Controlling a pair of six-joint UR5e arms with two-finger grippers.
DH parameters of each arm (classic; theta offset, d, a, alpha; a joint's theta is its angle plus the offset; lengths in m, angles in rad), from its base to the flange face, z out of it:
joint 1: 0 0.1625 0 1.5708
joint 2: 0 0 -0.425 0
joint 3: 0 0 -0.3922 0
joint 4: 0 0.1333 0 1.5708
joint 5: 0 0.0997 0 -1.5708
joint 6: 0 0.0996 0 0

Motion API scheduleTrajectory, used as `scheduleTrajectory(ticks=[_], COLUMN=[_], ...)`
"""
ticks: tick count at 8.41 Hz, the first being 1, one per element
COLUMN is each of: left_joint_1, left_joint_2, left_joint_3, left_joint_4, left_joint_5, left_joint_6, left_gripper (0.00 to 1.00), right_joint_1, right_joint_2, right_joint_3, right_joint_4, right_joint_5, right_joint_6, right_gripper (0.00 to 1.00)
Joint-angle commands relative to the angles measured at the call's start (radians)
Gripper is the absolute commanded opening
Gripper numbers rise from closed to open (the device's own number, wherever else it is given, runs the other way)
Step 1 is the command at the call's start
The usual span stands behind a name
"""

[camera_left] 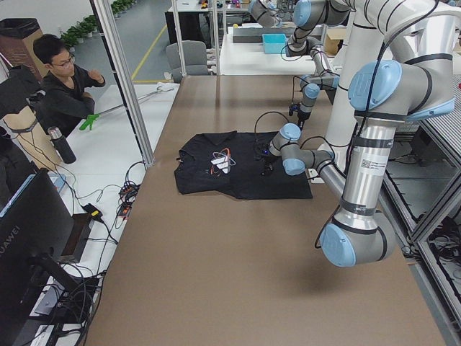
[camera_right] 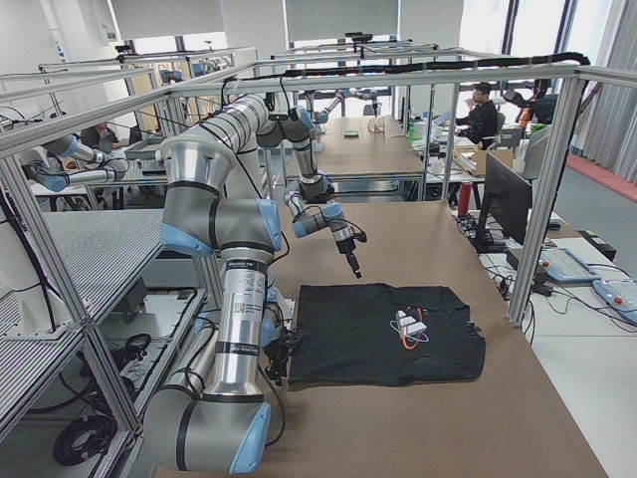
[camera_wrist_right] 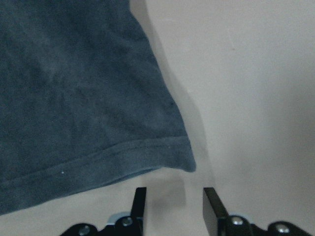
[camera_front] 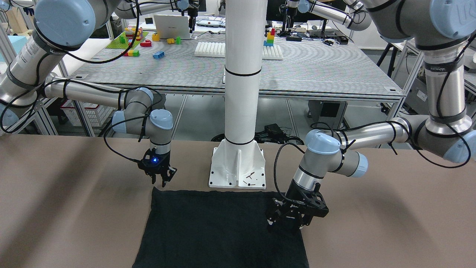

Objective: Fold clothes
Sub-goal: 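Move both grippers down to the shirt's hem corners nearest the robot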

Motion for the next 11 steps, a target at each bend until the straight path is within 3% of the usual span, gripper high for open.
scheduleTrajectory(ticks=[1, 5, 6, 7, 10, 11], left_joint_1=[0.021, 0.022, 0.022, 0.022, 0.025, 0.076], left_joint_2=[0.009, 0.010, 0.009, 0.010, 0.010, 0.045], left_joint_3=[-0.006, -0.003, -0.003, -0.002, -0.003, -0.011], left_joint_4=[0.000, 0.000, 0.000, 0.000, 0.000, -0.001], left_joint_5=[0.033, 0.042, 0.042, 0.042, 0.043, 0.063], left_joint_6=[-0.005, -0.005, -0.003, -0.003, -0.009, -0.035], left_gripper=[0.94, 0.93, 0.93, 0.93, 0.93, 0.93], right_joint_1=[0.016, 0.038, 0.039, 0.059, 0.072, 0.064], right_joint_2=[0.002, -0.008, -0.007, -0.006, -0.007, -0.007], right_joint_3=[-0.004, -0.006, -0.006, -0.003, 0.023, 0.040], right_joint_4=[0.012, 0.014, 0.014, 0.014, 0.014, 0.014], right_joint_5=[0.000, 0.000, 0.000, 0.003, 0.001, 0.009], right_joint_6=[-0.071, -0.125, -0.125, -0.128, -0.162, -0.147], right_gripper=[0.50, 0.46, 0.27, 0.00, 0.00, 0.00])
